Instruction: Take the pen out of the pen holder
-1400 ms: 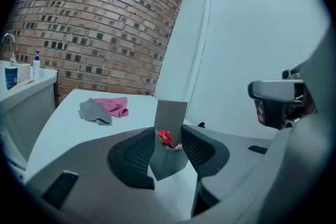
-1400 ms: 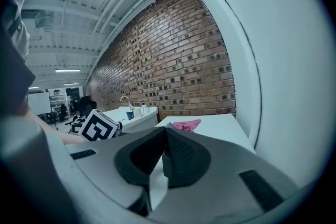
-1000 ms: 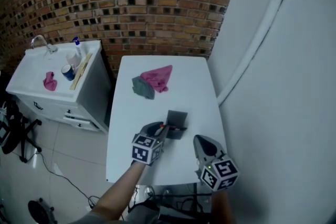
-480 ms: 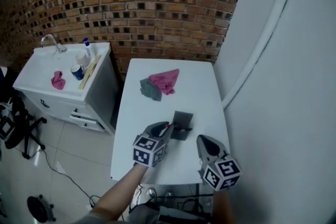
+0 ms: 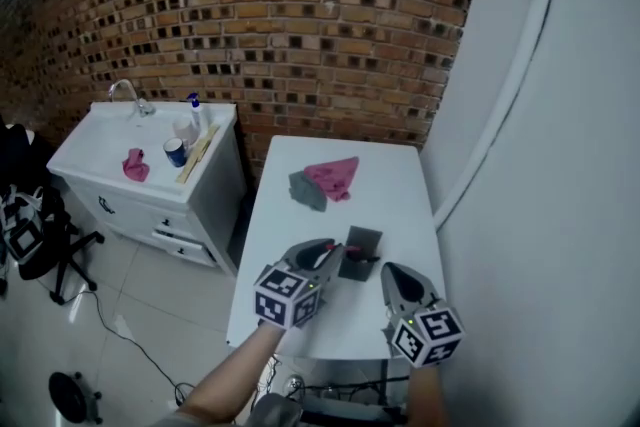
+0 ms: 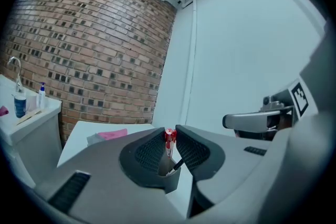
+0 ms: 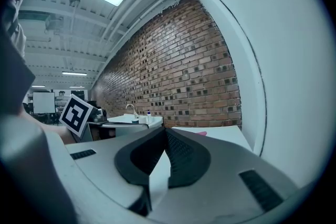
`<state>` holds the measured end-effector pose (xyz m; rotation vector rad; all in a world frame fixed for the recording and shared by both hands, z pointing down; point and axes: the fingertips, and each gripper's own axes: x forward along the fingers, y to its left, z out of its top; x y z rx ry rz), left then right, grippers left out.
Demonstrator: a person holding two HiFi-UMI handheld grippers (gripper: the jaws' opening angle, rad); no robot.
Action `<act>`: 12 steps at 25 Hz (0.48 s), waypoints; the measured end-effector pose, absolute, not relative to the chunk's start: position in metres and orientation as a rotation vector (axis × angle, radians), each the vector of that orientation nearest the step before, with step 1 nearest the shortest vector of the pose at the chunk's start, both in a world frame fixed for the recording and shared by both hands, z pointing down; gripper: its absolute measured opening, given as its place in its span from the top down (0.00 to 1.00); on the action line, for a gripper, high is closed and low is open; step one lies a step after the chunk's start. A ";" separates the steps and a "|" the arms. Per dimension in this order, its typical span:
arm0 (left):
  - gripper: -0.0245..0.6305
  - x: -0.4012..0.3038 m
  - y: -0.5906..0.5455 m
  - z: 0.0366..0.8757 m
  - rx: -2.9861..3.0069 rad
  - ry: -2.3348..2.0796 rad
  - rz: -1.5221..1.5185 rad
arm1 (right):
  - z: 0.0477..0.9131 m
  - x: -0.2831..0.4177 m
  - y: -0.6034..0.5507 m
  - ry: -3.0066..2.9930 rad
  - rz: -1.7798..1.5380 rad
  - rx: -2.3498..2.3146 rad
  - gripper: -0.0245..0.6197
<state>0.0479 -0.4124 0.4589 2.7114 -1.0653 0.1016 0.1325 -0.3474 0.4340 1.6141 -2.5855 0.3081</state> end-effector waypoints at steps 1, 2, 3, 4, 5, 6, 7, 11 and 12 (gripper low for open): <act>0.85 0.046 -0.409 0.452 2.725 -1.060 0.094 | 0.431 0.131 -0.346 -2.591 0.297 1.614 0.96; 0.85 0.044 -0.406 0.445 2.738 -1.058 0.086 | 0.428 0.129 -0.345 -2.593 0.288 1.618 0.96; 0.85 0.042 -0.403 0.439 2.751 -1.058 0.078 | 0.424 0.128 -0.344 -2.597 0.279 1.621 0.96; 0.85 0.040 -0.401 0.433 2.762 -1.055 0.070 | 0.422 0.127 -0.344 -2.605 0.268 1.621 0.96; 0.85 0.039 -0.398 0.427 2.772 -1.049 0.061 | 0.419 0.125 -0.343 -2.614 0.256 1.620 0.96; 0.85 0.037 -0.396 0.422 2.779 -1.041 0.054 | 0.416 0.124 -0.343 -2.621 0.245 1.620 0.96; 0.85 0.036 -0.393 0.417 2.785 -1.033 0.047 | 0.413 0.122 -0.343 -2.627 0.234 1.620 0.96; 0.85 0.029 -0.382 0.402 2.807 -1.016 0.024 | 0.401 0.112 -0.339 -2.650 0.188 1.622 0.96; 0.85 0.028 -0.380 0.399 2.812 -1.014 0.019 | 0.398 0.111 -0.338 -2.657 0.175 1.621 0.96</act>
